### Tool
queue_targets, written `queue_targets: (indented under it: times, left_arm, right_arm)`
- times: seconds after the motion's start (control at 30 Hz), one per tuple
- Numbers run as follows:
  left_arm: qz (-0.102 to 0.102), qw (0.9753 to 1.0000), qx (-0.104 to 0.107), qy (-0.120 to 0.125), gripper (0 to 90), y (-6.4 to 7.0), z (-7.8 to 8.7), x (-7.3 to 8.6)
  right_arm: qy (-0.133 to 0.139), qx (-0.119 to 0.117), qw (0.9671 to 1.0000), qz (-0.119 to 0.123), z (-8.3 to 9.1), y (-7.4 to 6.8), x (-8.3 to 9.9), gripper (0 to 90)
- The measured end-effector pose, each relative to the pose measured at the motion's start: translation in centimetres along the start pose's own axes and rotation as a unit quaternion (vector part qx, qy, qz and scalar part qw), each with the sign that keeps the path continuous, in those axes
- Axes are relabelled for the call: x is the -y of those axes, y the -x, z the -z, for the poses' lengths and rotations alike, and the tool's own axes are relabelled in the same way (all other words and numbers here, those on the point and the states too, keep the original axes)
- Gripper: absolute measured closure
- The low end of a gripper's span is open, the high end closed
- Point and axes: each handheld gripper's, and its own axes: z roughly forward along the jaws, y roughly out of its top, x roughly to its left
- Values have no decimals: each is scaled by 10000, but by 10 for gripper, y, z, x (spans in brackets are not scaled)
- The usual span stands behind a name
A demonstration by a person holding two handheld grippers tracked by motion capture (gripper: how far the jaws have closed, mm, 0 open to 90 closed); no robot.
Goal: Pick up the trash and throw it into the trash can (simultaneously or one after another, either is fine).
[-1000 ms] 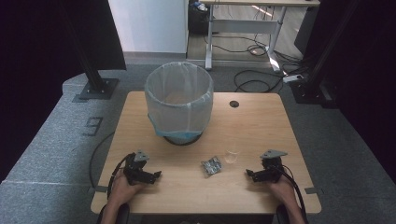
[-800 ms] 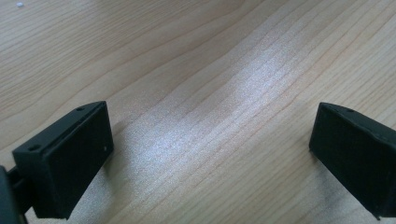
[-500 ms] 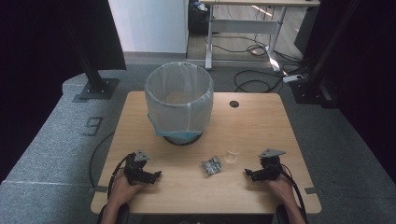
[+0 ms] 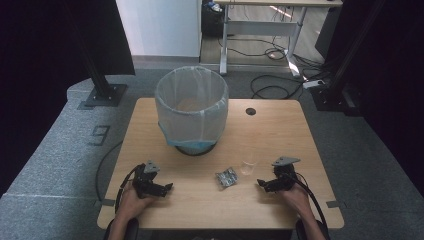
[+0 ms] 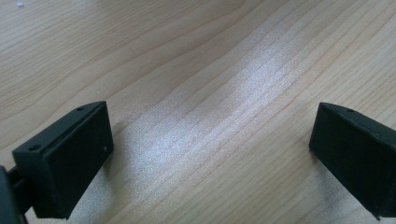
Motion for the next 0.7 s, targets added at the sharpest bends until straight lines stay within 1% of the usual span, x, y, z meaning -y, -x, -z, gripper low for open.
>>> queue_targets:
  times: [0.07, 0.17, 0.23, 0.37, 0.4, 0.5, 0.7]
  left_arm:
    - [-2, 10000, 0, -2, 0, 0, 0, 0]
    - [-2, 10000, 0, -2, 0, 0, 0, 0]
    - [3, 10000, 1, 2, 0, 0, 0, 0]
    - [4, 10000, -4, 2, 0, 0, 0, 0]
    - [2, 10000, -4, 1, 0, 0, 0, 0]
    - [5, 10000, -4, 2, 0, 0, 0, 0]
    - [-4, 10000, -6, -6, 0, 0, 0, 0]
  right_arm:
    - [27, -6, 10000, 41, -2, -2, -4, 0]
    - [26, -6, 10000, 44, -4, -3, -7, 0]
    - [70, -60, 10000, 29, -7, -5, -12, 0]
    - [85, -73, 9999, 68, -9, -8, -16, 0]
    - [127, -78, 9998, 100, -11, -9, -19, 0]
    - [153, -97, 9998, 88, -14, -11, -22, 0]
    - [172, -133, 9996, 192, -20, -17, -29, 10]
